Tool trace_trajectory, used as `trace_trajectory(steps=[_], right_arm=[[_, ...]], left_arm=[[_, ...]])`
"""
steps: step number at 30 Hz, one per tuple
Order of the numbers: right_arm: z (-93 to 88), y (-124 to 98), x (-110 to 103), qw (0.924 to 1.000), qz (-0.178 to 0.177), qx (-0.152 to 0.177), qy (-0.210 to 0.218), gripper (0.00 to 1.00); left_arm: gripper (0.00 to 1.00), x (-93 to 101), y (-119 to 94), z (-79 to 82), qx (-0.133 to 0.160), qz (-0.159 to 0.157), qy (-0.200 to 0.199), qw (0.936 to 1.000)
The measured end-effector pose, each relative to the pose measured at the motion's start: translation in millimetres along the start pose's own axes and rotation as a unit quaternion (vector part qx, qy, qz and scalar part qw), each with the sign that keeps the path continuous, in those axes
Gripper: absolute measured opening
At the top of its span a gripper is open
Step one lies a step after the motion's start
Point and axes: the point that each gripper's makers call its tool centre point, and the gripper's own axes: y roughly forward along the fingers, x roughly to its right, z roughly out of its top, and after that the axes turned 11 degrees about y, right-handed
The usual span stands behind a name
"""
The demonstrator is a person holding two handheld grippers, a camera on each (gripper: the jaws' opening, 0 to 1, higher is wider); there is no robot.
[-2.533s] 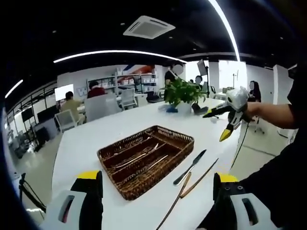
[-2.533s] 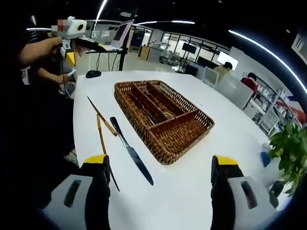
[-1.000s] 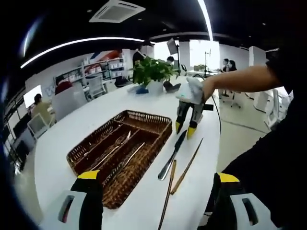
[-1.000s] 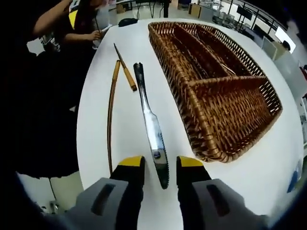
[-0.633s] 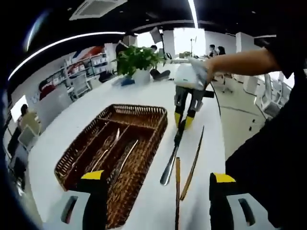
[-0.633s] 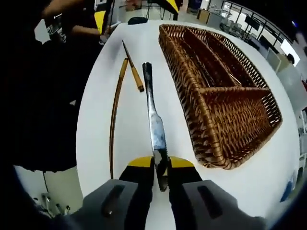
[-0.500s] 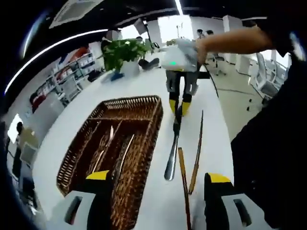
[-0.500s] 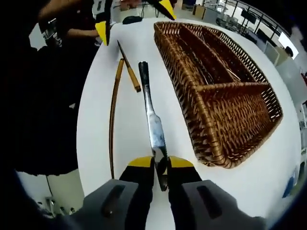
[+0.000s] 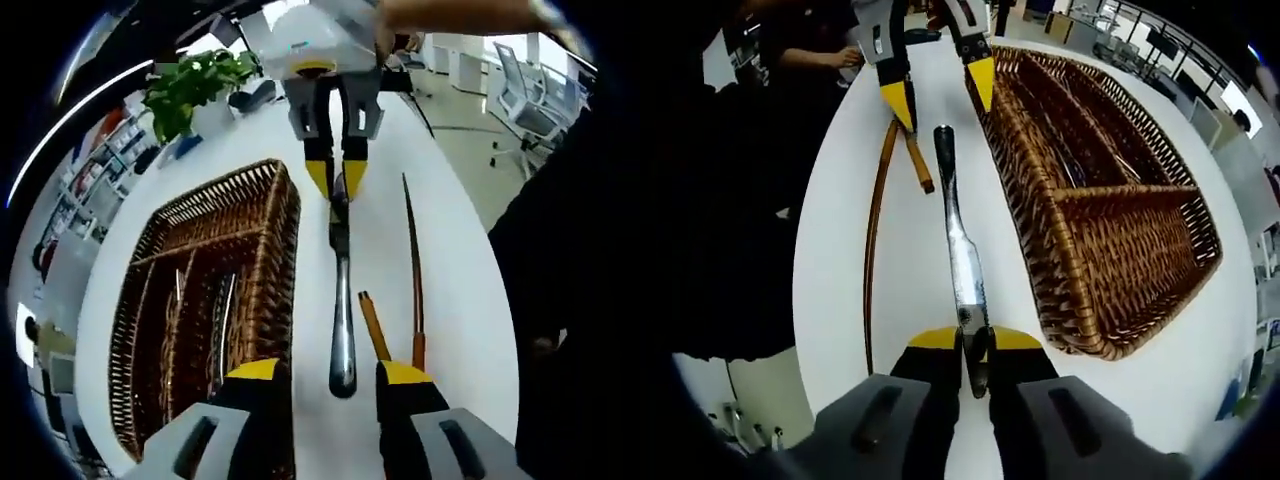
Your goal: Arrange the knives, forks, and spoons in their matching storage slots by inserting each utensil handle-first until every utensil is classified and aligned in the correct compartment
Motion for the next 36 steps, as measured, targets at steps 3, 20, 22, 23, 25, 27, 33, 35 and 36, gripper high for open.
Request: trace_trajectory(steps=[3,20,22,23,25,27,33,35,36], right_arm=[[2.4,-4.2,0.3,1.0,-0.003,-0.005,-0.003,0.07],[23.9,-23.0,2.3,0.9989,-0.016,-0.037,-0.023,0.07],[24.2,-23.8,2.2,0.9987,-0.016,-0.04,-0.025,0.07],[23.3,-24.2,2.2,0.9986,-0.016,-0.043,-0.025,0.07],[23.3,-25.0,2.2,0.9986,-0.016,-0.044,-0.025,0.07],[22.6,-25.9,2.9,0.9985,-0.018,-0.045,-0.024,0.07],[21.6,-25.7,1.9,0.9983,-0.018,-0.049,-0.024,0.07],[21.1,-24.8,1.5,0.9984,-0.019,-0.049,-0.023,0.07],[20.0,-24.2,2.5,0.9983,-0.021,-0.05,-0.022,0.07]], left_arm=[[0.33,1.9,10.1,-1.3,-0.011,-0.007,0.007,0.9999],[0.18,-1.9,19.8,10.8,0.023,0.006,-0.015,0.9996],[0.11,0.3,20.5,13.3,0.029,0.0,-0.012,0.9995],[0.11,0.6,19.2,13.0,0.03,0.0,-0.016,0.9994],[0.11,0.4,18.1,11.5,0.032,-0.001,-0.018,0.9993],[0.11,-0.7,16.2,7.8,0.031,-0.001,-0.018,0.9994],[0.1,0.1,16.8,7.0,0.029,-0.002,-0.042,0.9987],[0.1,0.7,17.3,6.4,0.027,0.0,-0.049,0.9984],[0.1,1.2,17.8,6.9,0.028,0.003,-0.044,0.9986]])
